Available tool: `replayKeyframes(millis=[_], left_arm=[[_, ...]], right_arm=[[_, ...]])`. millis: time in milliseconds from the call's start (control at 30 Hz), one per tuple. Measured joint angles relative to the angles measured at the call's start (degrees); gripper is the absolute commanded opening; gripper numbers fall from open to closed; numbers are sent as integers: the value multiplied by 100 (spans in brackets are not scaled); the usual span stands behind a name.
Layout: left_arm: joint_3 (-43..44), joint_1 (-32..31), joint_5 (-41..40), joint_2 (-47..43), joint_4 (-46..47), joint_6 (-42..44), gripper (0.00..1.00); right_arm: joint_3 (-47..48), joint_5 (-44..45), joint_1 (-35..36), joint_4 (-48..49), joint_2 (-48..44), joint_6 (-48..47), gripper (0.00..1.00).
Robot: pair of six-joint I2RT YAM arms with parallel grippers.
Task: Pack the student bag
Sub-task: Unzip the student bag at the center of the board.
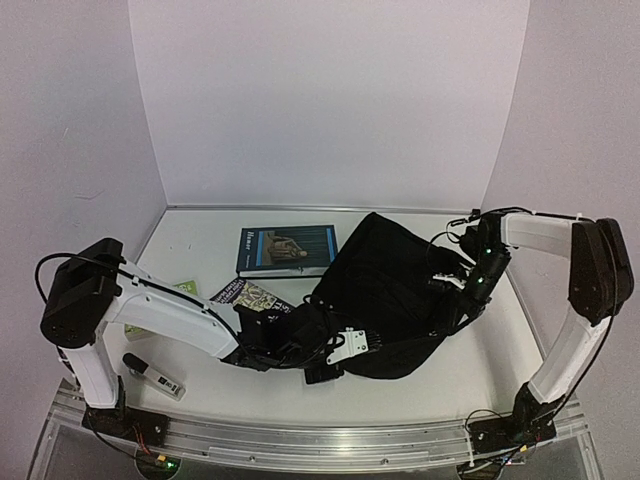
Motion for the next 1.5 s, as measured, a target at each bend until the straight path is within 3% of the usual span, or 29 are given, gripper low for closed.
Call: replayKeyframes(millis=[300, 667, 733, 833, 933, 1033, 1200, 1500], left_arm=[[-69, -1, -5, -109, 147, -43, 0], [-278, 4, -14, -223, 431, -64, 1], [-363, 4, -57, -226, 495, -64, 11], [-467, 4, -150, -239, 508, -74, 38], [-497, 4, -193, -260, 421, -96, 54], [-404, 4, -176, -260, 369, -69, 63], [127, -1, 44, -238, 393, -27, 65], [932, -65, 470, 213, 928, 25, 61]], right_arm=[[693, -9, -630, -107, 935, -59, 0], [1091, -70, -799, -111, 1181, 279, 0], [1106, -220, -830, -196, 1172, 264, 0], [1119, -439, -878, -368, 1090, 204, 0], [1115, -536, -832, -472, 807, 175, 0], [1098, -644, -552, -542, 441, 199, 0], [1089, -856, 18, -595, 168, 312, 0], [1089, -1356, 452, -615, 163, 629, 0]])
